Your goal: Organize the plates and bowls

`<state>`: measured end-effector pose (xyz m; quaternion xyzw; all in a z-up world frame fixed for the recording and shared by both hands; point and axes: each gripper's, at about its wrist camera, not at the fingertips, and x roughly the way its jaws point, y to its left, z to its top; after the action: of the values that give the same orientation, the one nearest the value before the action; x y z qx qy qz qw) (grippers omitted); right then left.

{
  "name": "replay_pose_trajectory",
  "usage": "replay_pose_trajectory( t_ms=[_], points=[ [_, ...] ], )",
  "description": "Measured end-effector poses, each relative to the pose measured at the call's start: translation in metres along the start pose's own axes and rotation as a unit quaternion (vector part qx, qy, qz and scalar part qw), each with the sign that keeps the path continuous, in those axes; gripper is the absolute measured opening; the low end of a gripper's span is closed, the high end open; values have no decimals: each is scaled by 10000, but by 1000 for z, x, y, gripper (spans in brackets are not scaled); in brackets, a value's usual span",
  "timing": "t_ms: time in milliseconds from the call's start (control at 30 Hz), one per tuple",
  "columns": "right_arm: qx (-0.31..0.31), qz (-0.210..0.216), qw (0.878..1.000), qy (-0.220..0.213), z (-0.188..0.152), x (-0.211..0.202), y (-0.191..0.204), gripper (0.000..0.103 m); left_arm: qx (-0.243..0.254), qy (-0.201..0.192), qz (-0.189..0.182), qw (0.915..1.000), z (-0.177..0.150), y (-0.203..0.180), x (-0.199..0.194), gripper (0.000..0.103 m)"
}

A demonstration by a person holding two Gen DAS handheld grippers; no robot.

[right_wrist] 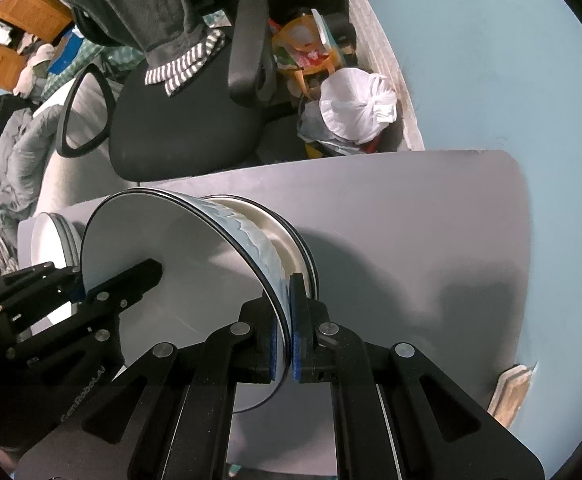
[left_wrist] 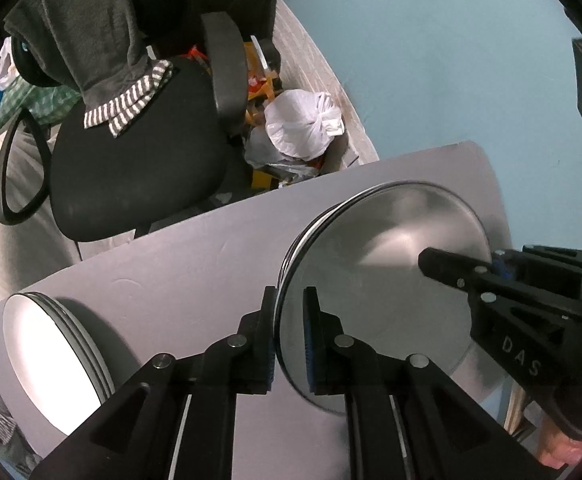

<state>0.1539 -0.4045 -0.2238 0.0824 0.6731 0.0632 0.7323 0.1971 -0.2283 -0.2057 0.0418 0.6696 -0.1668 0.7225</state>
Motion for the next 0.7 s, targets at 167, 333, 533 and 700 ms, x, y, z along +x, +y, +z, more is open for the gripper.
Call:
replay_pose_trajectory(
  t_ms=[167, 333, 533, 700],
  points=[
    [-109, -153, 9998, 51, 0, 0, 4, 7, 85, 35, 34, 10000, 0, -1, 5, 19],
    [-176, -220, 9995, 106, 0, 0, 6, 10, 213, 34, 64, 9997, 1, -3, 5, 27],
    [-174, -208, 9995, 135, 0, -1, 9, 18, 106, -40, 132, 9998, -1, 1, 1, 39],
    [-168, -269, 9995, 75, -2, -5, 13, 24, -58, -81, 109, 9999, -4, 8, -3, 43]
  ],
)
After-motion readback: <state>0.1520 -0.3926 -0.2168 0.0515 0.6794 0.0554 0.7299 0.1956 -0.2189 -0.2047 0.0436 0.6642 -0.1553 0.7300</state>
